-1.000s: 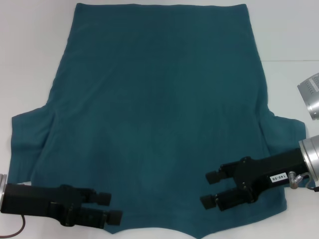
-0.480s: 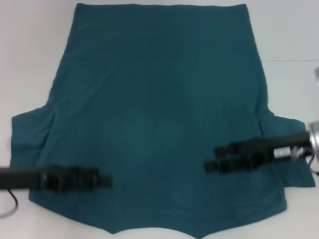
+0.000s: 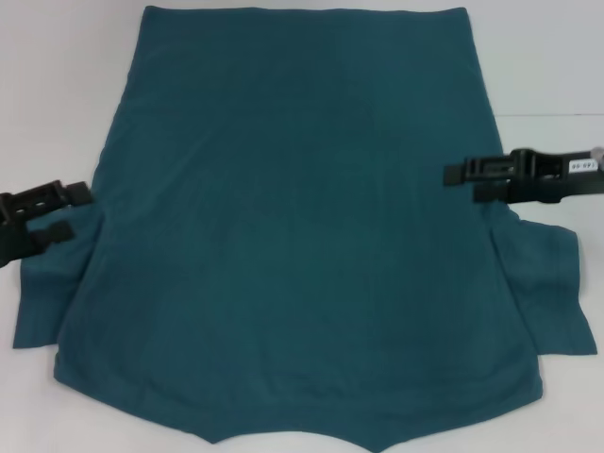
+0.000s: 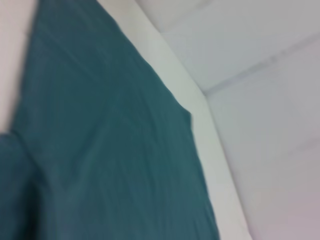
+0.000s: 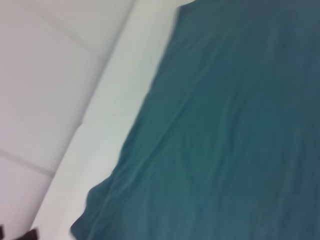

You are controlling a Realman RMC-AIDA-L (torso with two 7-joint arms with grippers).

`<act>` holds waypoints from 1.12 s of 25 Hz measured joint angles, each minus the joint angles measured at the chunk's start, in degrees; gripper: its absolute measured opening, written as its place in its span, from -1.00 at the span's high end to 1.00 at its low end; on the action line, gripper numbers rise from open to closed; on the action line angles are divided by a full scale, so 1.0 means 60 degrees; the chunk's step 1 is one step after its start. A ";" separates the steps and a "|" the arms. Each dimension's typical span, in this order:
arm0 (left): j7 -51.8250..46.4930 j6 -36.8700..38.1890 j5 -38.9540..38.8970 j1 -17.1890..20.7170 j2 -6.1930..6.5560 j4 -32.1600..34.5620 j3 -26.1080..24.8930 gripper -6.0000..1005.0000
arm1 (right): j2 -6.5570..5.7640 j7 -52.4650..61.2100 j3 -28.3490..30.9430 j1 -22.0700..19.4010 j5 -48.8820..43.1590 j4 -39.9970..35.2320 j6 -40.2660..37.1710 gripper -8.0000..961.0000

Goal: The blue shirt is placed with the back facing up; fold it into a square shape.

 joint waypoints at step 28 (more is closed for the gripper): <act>0.0042 -0.4221 0.0244 0.0275 0.0003 -0.1545 -0.0269 -0.73 | -0.0431 0.0387 0.0040 0.0324 0.0002 0.0306 0.0224 -0.78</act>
